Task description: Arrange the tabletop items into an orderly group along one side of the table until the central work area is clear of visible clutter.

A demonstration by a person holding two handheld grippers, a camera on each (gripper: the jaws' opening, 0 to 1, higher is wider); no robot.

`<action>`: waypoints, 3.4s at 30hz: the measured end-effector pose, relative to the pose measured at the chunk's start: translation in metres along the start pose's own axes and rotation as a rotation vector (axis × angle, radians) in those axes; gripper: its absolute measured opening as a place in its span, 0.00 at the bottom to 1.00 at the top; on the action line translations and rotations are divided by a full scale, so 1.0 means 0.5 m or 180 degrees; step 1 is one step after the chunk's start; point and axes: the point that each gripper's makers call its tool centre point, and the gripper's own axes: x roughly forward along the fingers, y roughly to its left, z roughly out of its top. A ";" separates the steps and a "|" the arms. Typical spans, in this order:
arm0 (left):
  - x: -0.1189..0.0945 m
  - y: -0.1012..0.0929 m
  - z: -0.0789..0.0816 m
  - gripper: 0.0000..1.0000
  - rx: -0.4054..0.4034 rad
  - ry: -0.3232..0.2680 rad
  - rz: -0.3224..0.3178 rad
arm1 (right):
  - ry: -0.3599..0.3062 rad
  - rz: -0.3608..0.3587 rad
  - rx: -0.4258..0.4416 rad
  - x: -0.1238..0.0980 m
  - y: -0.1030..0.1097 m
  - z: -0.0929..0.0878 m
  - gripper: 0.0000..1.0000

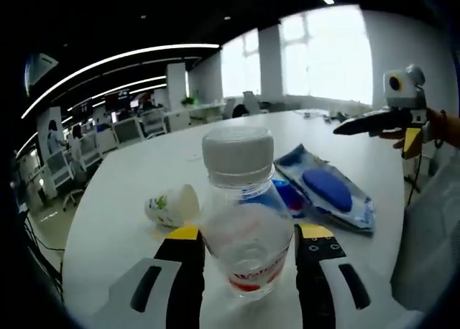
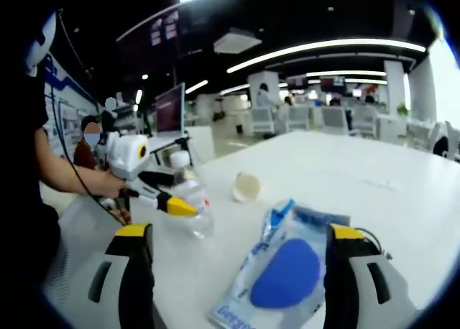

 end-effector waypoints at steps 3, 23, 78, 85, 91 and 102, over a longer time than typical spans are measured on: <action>0.002 0.006 0.001 0.46 -0.0070 -0.0021 0.0008 | 0.0007 -0.0021 0.0012 -0.004 -0.005 -0.002 0.98; -0.002 0.007 -0.002 0.41 -0.0185 -0.0073 0.0068 | 0.0138 -0.0102 -0.0017 -0.012 -0.017 -0.018 0.98; 0.045 0.143 0.271 0.42 -0.0307 -0.0514 -0.0005 | 0.0379 -0.0189 -0.0007 -0.010 -0.061 -0.052 0.99; 0.073 0.174 0.287 0.42 -0.0312 -0.0567 0.0046 | 0.0362 -0.0185 0.0020 -0.003 -0.070 -0.051 0.99; 0.105 0.204 0.286 0.42 -0.0328 -0.0531 0.0099 | 0.0393 -0.0200 0.0029 0.002 -0.081 -0.057 0.99; 0.153 0.260 0.278 0.42 -0.0355 -0.0498 0.0197 | 0.0441 -0.0213 0.0094 0.015 -0.101 -0.076 0.98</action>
